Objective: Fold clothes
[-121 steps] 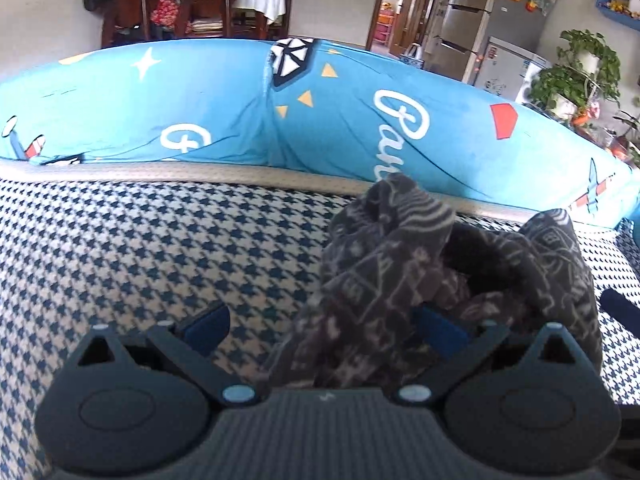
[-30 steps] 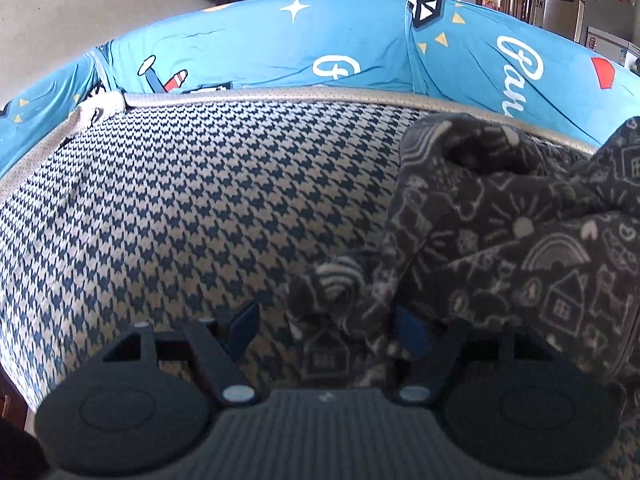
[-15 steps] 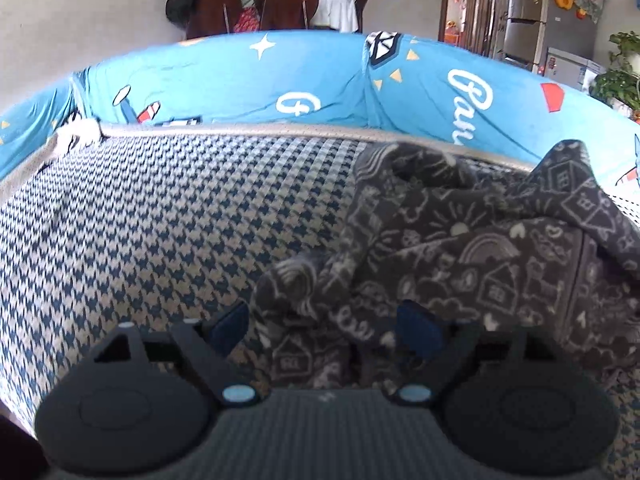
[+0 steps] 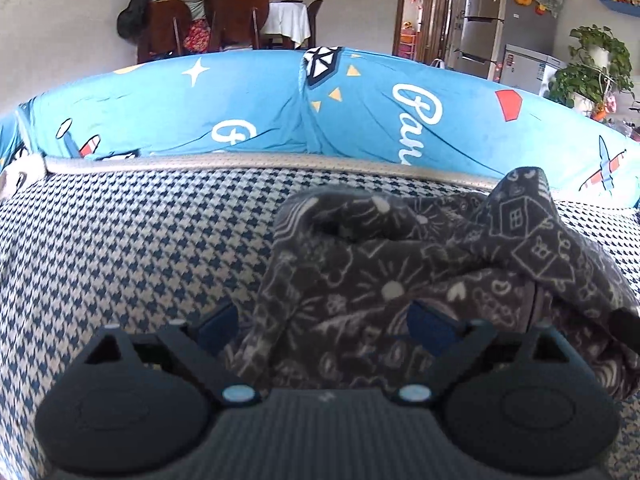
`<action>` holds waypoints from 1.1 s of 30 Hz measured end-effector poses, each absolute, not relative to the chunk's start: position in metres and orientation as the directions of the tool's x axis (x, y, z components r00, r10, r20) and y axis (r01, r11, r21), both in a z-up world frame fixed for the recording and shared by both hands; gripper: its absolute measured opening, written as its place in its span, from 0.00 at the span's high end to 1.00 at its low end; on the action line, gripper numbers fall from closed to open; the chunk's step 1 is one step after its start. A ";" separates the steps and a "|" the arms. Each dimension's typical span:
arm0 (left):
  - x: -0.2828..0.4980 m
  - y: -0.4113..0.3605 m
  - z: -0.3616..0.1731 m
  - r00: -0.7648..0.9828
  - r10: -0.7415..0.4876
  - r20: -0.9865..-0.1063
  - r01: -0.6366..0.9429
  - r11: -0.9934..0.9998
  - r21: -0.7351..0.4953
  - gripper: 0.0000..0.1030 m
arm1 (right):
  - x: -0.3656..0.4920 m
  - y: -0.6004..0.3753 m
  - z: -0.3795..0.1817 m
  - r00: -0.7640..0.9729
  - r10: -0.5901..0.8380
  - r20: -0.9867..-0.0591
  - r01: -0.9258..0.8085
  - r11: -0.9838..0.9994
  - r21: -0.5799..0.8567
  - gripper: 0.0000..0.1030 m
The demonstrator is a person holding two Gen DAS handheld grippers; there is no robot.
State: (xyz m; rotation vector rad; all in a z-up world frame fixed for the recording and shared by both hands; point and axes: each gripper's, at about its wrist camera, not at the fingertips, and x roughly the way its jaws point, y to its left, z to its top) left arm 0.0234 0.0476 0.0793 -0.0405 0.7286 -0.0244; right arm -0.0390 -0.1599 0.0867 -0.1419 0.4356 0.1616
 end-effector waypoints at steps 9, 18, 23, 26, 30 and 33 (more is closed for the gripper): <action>0.055 0.043 0.073 0.731 -0.070 -0.678 0.010 0.996 -0.092 0.05 | 0.005 -0.152 0.073 0.859 0.150 -0.489 -0.269 0.946 -0.183 0.41; 0.057 0.033 0.050 0.696 -0.064 -0.715 0.004 0.996 -0.085 0.04 | 0.022 -0.159 0.068 0.849 0.144 -0.509 -0.245 0.960 -0.137 0.57; 0.051 0.030 0.046 0.698 -0.051 -0.715 0.012 0.998 -0.059 0.02 | 0.024 -0.168 0.074 0.861 0.133 -0.490 -0.206 0.974 -0.097 0.81; 0.049 0.029 0.044 0.699 -0.044 -0.714 0.018 0.999 -0.043 0.00 | 0.025 -0.173 0.078 0.875 0.112 -0.472 -0.166 0.983 -0.074 0.84; 0.047 0.028 0.042 0.695 -0.038 -0.718 0.022 0.999 -0.032 0.00 | 0.023 -0.194 0.091 0.907 0.015 -0.420 -0.030 0.999 -0.030 0.85; 0.046 0.027 0.040 0.695 -0.031 -0.718 0.024 1.000 -0.021 0.00 | 0.021 -0.213 0.100 0.919 -0.098 -0.382 0.090 0.995 -0.039 0.85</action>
